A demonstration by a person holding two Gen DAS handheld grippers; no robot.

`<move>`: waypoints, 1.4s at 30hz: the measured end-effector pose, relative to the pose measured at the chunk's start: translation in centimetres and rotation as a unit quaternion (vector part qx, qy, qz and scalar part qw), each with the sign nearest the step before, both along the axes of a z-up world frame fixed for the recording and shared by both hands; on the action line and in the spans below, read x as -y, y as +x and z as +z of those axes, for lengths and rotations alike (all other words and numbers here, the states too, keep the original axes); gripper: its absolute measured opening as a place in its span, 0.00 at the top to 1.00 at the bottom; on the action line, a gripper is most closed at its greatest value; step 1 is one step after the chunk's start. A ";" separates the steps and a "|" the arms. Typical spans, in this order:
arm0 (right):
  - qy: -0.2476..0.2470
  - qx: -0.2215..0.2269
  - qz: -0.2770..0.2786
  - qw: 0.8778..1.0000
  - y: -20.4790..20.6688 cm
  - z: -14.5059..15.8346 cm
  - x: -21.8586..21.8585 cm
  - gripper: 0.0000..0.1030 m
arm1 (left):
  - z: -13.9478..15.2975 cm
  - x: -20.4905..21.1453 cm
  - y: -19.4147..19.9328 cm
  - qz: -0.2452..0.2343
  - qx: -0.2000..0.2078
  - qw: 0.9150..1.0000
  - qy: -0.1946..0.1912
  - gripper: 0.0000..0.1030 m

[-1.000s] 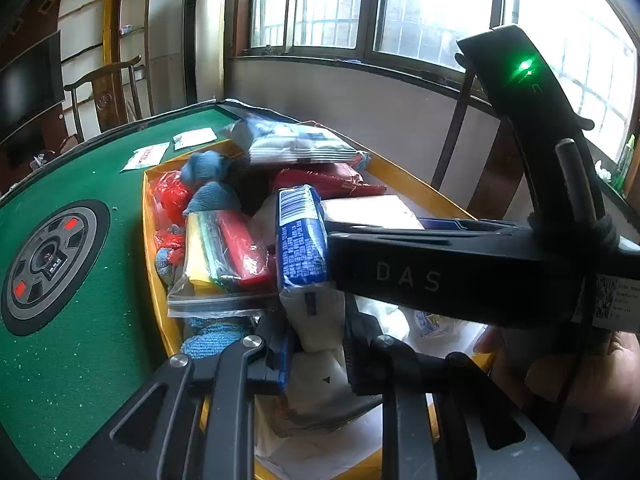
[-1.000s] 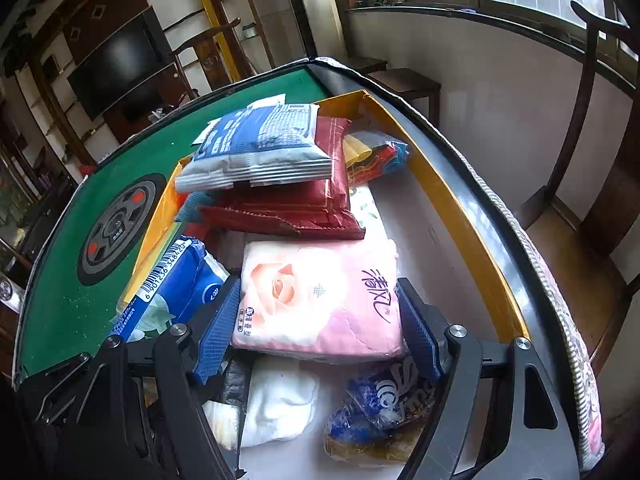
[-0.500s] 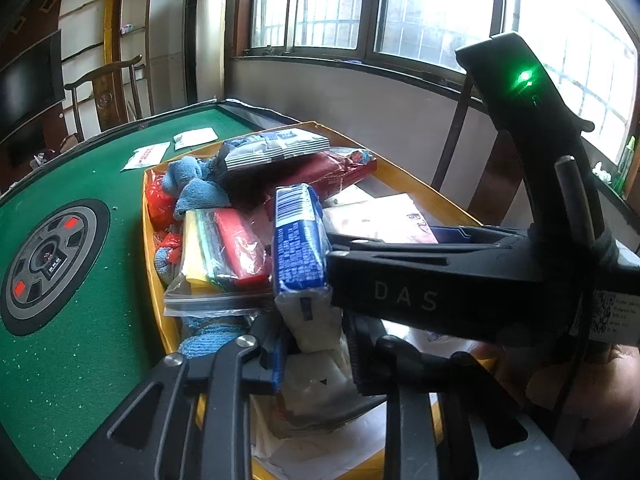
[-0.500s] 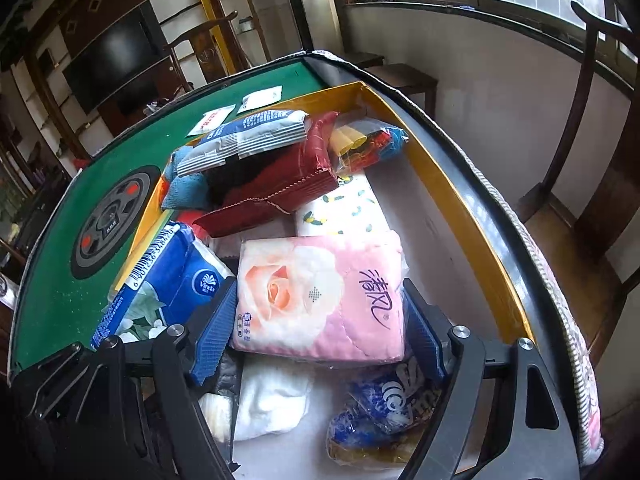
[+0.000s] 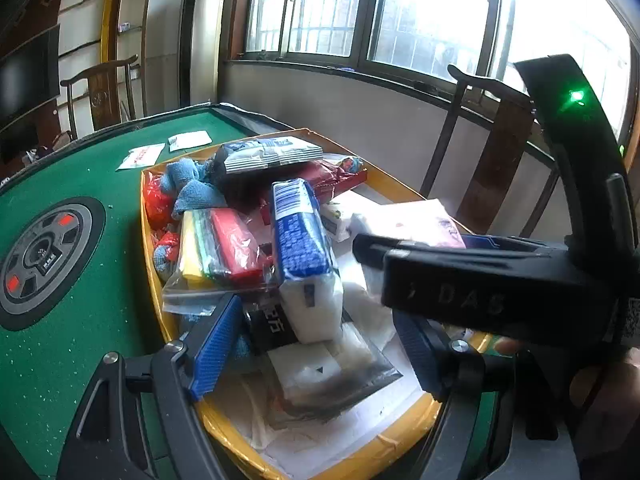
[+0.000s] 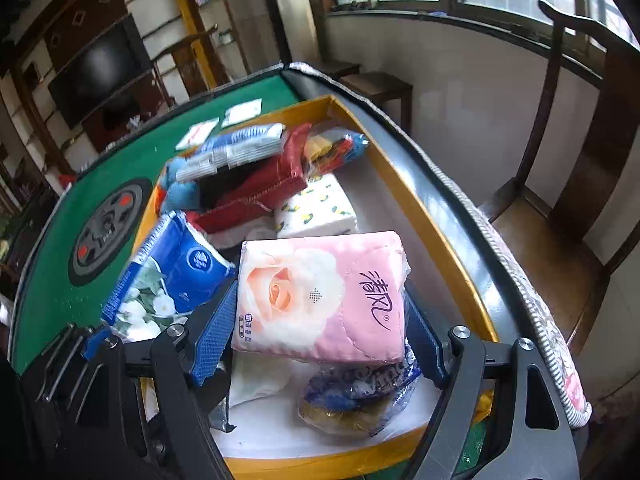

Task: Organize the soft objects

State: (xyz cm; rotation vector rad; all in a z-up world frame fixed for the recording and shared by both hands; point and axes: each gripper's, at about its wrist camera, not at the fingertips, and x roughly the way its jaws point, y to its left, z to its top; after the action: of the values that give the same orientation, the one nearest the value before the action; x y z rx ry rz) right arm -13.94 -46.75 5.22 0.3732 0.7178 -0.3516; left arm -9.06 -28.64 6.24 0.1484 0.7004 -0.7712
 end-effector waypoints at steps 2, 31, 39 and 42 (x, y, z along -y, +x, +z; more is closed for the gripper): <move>0.000 -0.004 -0.020 1.000 0.0 -0.1 0.3 0.23 | 0.0 -0.1 0.0 -0.001 -0.002 1.000 -0.002 0.24; -0.084 0.033 -0.075 0.993 -9.2 5.1 -4.2 0.23 | 3.2 -4.9 -3.5 0.104 0.130 0.986 -0.023 0.24; -0.060 0.064 -0.028 0.996 -12.4 4.4 -7.4 0.23 | 0.4 -7.5 -5.8 0.107 0.093 0.988 0.054 0.24; -0.066 0.070 -0.011 0.995 -13.6 4.1 -8.8 0.23 | 0.3 -9.4 -5.7 0.115 0.073 0.990 0.032 0.24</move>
State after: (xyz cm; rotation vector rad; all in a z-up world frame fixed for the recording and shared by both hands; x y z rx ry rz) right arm -27.56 -37.93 9.34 0.2788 0.5512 -0.3881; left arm -14.77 -19.29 6.52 0.1775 0.5925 -0.5111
